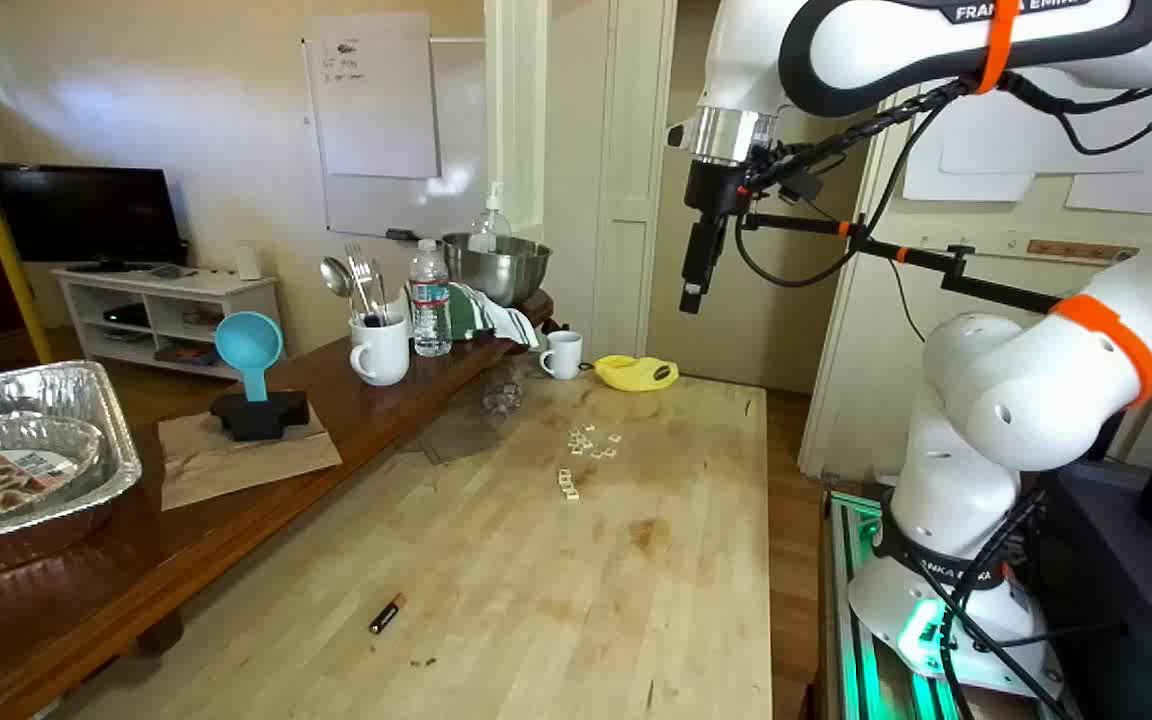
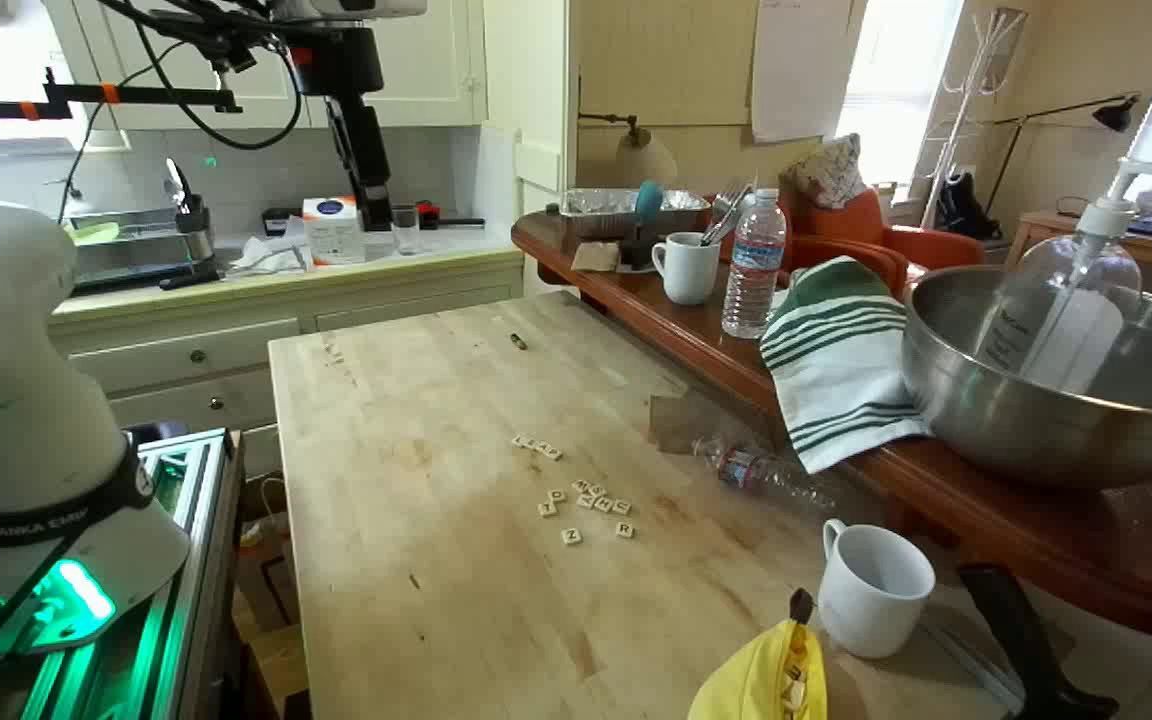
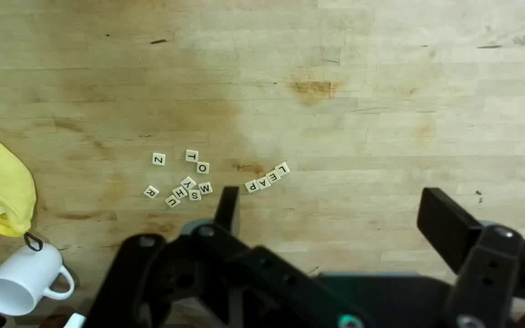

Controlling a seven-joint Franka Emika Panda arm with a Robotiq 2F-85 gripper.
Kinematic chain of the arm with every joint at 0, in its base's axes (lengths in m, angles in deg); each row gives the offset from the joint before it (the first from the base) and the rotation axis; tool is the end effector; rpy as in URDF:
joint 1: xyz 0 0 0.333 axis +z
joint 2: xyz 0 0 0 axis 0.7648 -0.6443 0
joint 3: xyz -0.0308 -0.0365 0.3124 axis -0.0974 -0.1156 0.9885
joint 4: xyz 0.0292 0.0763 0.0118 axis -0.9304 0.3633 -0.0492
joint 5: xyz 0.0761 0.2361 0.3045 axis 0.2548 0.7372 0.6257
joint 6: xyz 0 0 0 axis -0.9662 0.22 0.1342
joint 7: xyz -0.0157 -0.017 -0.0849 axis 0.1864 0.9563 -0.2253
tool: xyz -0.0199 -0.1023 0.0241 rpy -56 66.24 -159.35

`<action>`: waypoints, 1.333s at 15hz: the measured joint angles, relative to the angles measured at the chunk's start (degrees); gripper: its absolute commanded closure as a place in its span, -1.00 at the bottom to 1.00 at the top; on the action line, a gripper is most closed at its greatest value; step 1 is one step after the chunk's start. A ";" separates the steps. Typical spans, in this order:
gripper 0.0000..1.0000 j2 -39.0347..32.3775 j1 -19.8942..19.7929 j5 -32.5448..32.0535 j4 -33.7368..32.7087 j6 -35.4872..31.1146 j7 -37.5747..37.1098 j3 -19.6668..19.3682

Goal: Add a new tile to the end of the word

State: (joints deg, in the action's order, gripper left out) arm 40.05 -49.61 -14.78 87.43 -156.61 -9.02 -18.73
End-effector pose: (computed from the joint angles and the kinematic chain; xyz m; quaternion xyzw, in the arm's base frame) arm 0.3077 0.0013 0.5340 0.9979 0.0332 0.0537 0.0136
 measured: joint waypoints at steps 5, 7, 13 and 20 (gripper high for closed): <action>-1.00 0.00 0.00 0.00 0.00 0.00 0.00 0.00; -1.00 0.00 0.00 0.00 0.00 0.00 0.00 0.00; -1.00 -6.65 -2.63 -0.50 2.94 -11.56 -1.38 -2.54; -1.00 -24.92 -2.89 1.42 4.09 -28.23 2.76 -8.68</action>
State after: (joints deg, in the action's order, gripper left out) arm 15.13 -52.50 -13.35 91.52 -184.84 -6.26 -27.41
